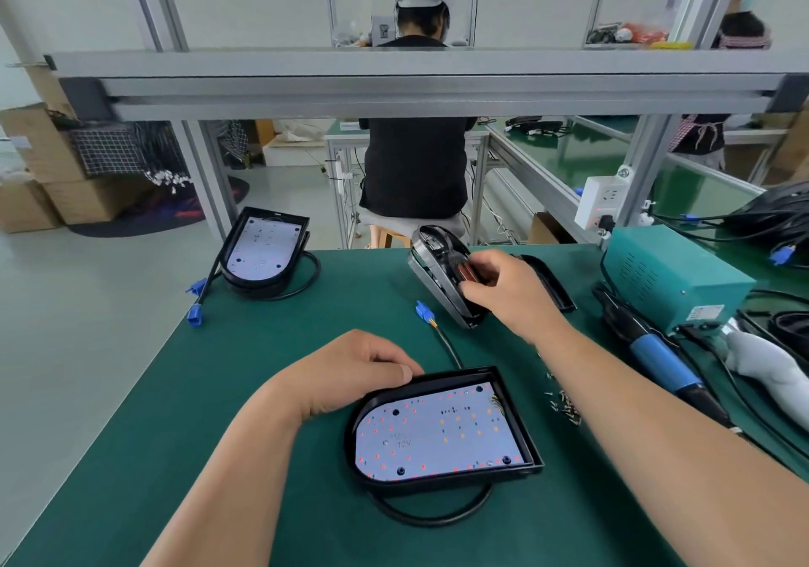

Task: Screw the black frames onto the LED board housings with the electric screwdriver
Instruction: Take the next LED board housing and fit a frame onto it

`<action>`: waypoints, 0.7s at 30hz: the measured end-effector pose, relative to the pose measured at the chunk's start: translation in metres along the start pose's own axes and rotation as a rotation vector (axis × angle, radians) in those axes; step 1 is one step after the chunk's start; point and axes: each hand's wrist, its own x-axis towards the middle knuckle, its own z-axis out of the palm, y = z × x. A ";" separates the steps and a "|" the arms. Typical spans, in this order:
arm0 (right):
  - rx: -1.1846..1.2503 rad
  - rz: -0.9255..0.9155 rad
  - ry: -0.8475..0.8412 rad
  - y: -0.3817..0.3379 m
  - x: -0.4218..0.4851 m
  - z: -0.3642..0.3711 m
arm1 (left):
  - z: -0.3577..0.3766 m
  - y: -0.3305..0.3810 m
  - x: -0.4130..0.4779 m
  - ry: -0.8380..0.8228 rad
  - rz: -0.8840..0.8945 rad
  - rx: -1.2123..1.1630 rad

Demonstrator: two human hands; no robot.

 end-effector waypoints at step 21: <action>-0.414 -0.130 0.049 -0.025 0.009 0.021 | 0.003 -0.001 0.001 -0.002 -0.007 -0.010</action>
